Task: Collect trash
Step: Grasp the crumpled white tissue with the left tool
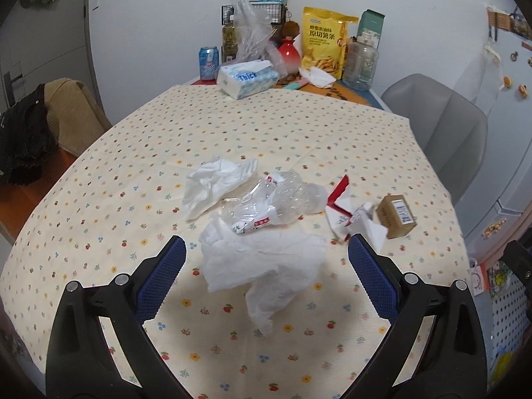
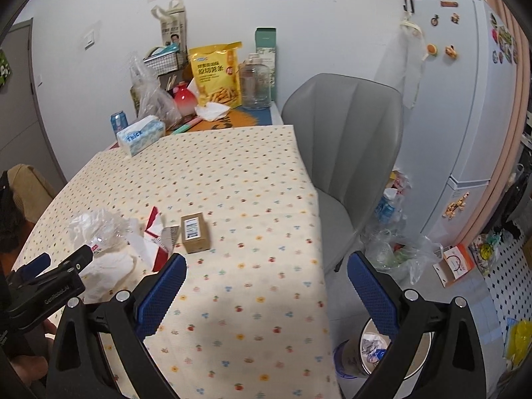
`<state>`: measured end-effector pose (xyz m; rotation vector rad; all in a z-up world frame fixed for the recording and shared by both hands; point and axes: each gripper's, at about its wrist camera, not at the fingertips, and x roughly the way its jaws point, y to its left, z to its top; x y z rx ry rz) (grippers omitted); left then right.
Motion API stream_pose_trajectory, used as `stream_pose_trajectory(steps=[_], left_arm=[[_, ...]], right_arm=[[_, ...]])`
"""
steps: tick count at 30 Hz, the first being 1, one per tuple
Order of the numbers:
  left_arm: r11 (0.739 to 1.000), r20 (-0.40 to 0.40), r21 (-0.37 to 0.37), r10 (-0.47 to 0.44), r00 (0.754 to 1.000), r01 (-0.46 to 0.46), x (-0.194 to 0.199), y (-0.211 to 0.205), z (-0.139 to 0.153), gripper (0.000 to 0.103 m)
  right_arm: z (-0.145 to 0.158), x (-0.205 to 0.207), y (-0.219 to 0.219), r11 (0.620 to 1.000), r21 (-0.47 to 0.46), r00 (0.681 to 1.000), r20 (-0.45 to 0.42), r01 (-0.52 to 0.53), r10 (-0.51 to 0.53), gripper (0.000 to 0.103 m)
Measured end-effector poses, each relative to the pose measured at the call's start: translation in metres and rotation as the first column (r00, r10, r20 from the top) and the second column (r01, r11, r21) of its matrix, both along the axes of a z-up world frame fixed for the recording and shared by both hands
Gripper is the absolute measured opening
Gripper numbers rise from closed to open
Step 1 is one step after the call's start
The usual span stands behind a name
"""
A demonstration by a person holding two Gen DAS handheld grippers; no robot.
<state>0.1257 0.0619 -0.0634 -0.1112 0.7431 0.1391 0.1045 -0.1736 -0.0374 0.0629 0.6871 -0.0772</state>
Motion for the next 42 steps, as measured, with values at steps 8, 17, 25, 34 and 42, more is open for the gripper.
stream_pose_trajectory(steps=[8,17,25,34,42], left_arm=[[0.999,-0.091,0.032,-0.007,0.996,0.010,0.024,-0.006,-0.029,0.097],[0.999,-0.179,0.038,0.008,0.984,-0.001,0.041,-0.002,-0.054,0.074],[0.999,-0.145,0.033,0.005,0.989,0.000,0.032,0.008,-0.047,0.017],[0.997,-0.073,0.026,0.073,0.995,-0.072,0.021,0.044,-0.022,0.017],[0.991,-0.076,0.012,0.136,0.988,-0.135,0.017,0.073,-0.026,0.018]], right_arm=[[-0.007,0.010,0.007,1.000,-0.014,0.999,-0.031,-0.011,0.011,0.095],[-0.011,0.019,0.008,1.000,-0.018,0.999,-0.047,-0.009,0.008,0.095],[-0.018,0.026,0.032,0.997,-0.027,0.996,-0.067,-0.067,0.065,0.095],[-0.026,0.034,0.069,0.988,-0.030,0.985,-0.094,-0.151,0.148,0.089],[-0.046,0.050,0.098,0.975,-0.036,0.966,-0.150,-0.220,0.212,0.077]])
